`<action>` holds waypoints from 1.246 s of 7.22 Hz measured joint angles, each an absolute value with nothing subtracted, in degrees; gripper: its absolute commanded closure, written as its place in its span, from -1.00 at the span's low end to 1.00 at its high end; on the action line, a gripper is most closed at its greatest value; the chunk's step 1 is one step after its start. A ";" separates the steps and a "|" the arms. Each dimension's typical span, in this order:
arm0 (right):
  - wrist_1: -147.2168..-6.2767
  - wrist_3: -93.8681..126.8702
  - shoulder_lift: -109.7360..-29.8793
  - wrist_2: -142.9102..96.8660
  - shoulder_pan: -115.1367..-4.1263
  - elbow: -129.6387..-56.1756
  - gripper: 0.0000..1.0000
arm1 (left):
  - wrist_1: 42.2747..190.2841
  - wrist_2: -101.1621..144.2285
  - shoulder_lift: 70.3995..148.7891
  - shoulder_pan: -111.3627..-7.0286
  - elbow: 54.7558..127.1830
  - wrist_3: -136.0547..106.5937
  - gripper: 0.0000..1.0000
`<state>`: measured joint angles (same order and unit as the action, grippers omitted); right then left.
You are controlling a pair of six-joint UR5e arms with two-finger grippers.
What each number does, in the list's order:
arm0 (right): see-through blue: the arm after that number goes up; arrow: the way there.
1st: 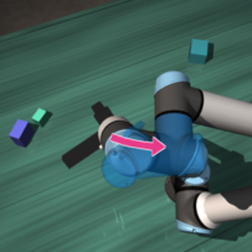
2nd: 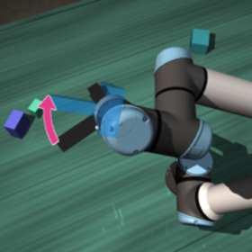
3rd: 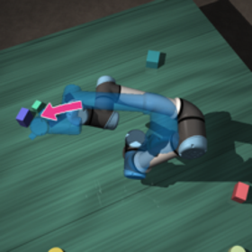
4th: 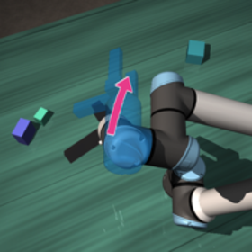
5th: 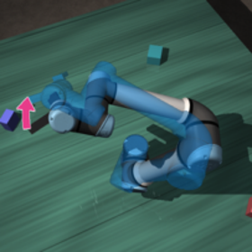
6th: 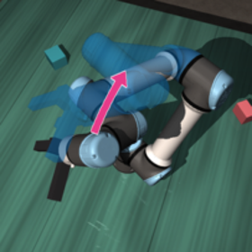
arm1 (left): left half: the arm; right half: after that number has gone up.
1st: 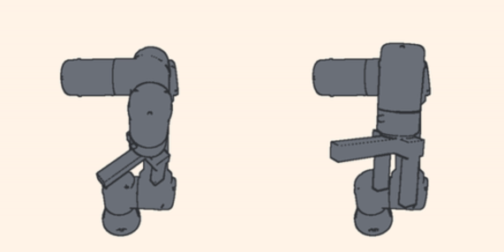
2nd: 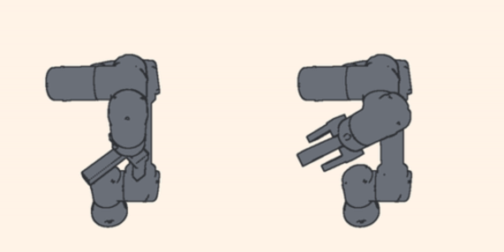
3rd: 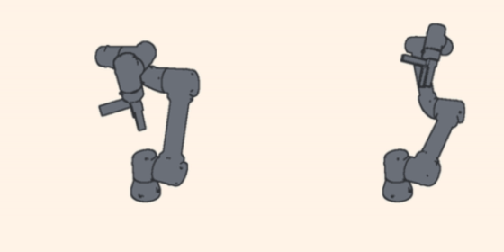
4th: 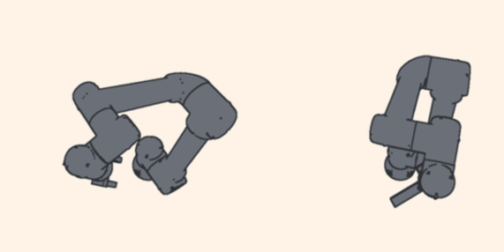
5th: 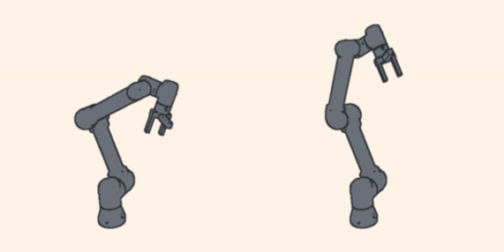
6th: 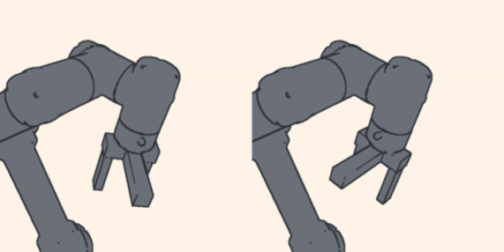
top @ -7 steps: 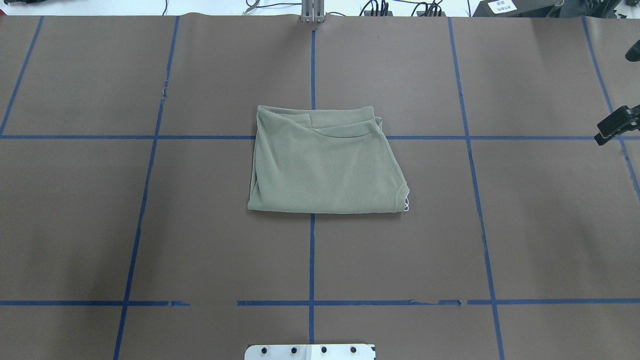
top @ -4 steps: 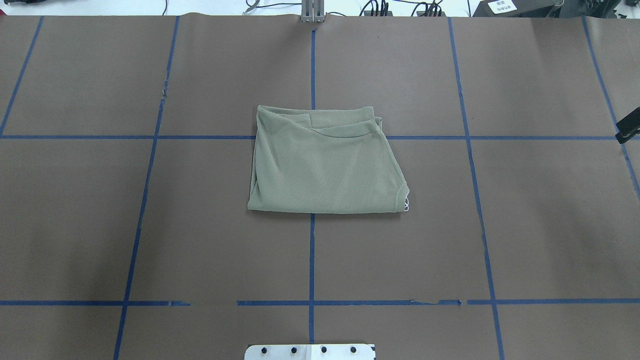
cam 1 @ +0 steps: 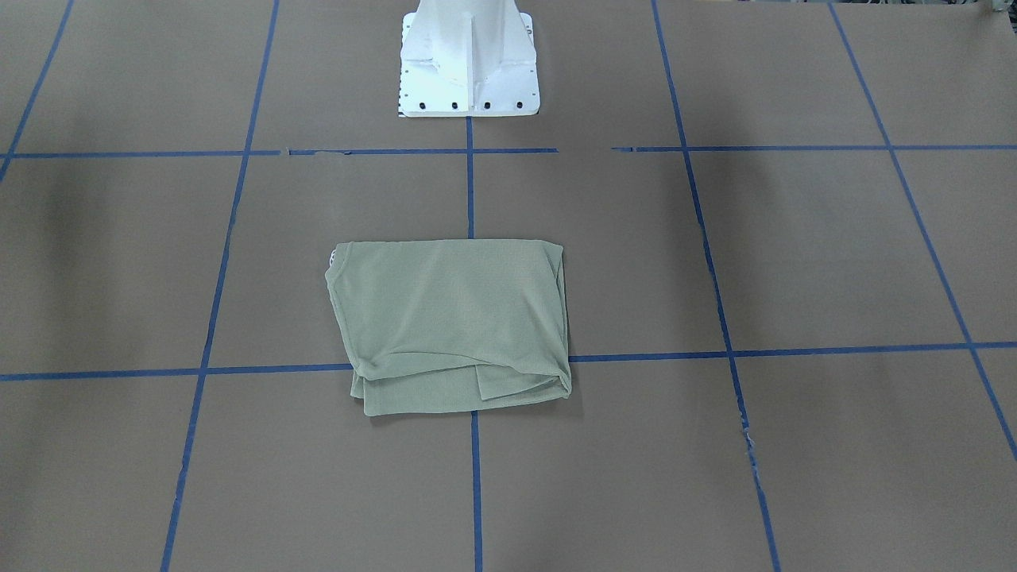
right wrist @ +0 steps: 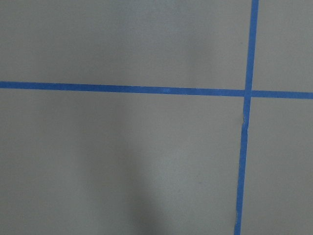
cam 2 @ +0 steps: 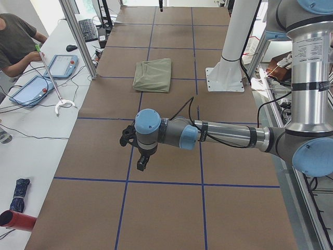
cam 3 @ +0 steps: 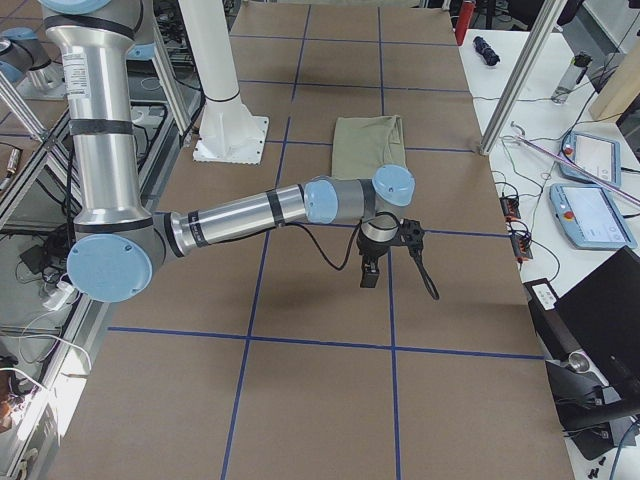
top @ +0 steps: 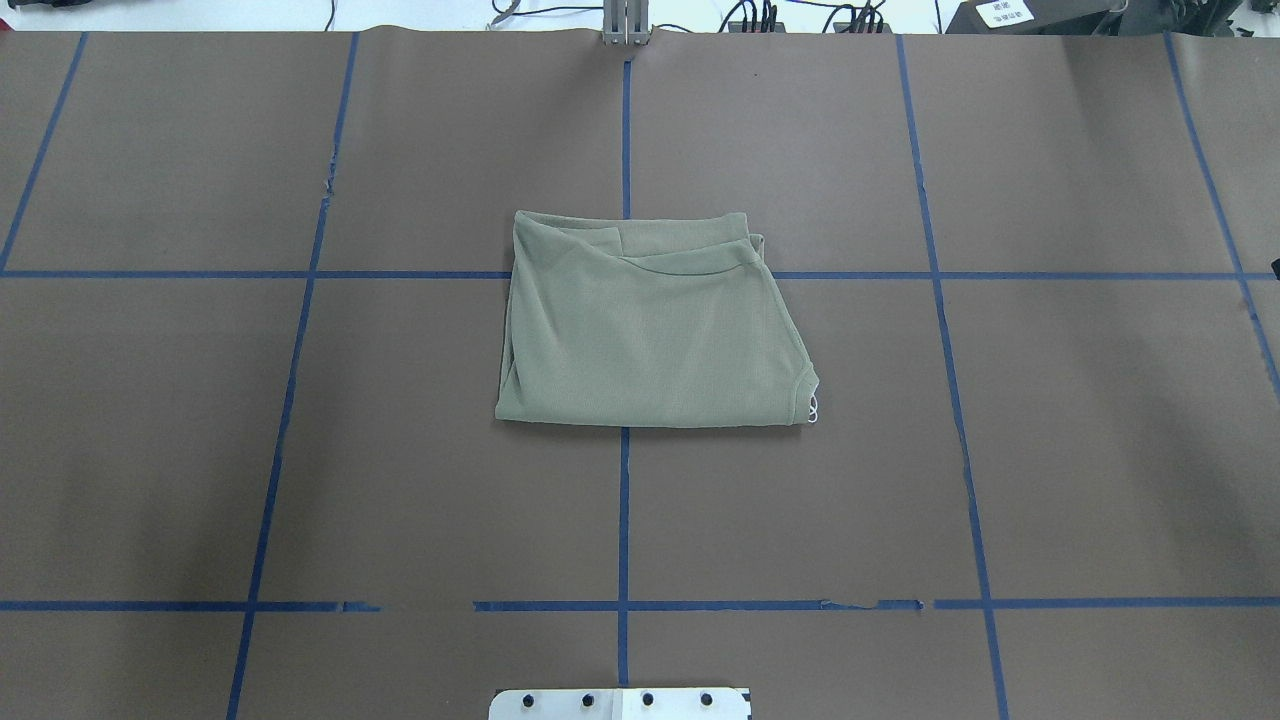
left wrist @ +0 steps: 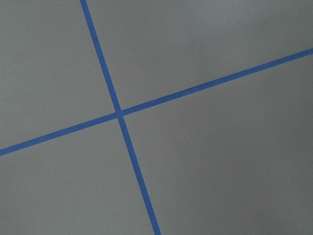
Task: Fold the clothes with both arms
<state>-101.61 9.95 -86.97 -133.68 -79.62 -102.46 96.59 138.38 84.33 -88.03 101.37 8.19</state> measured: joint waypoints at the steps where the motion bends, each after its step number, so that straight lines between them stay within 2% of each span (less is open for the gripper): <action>1: -101.59 9.73 -87.46 -134.21 -81.12 -101.56 -1.00 | 96.56 138.36 84.33 -88.10 101.67 8.19 -1.00; 4: -101.46 6.23 -90.13 -134.31 -84.73 -100.73 -1.00 | 96.61 138.26 84.73 -88.15 102.67 8.39 -1.00; 9: -101.44 0.87 -90.28 -130.78 -85.34 -100.71 -1.00 | 96.65 136.99 85.28 -88.16 103.05 8.41 -1.00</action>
<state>-101.44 0.87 -90.28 -130.78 -85.34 -100.71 96.65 136.99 85.28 -88.16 103.05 8.41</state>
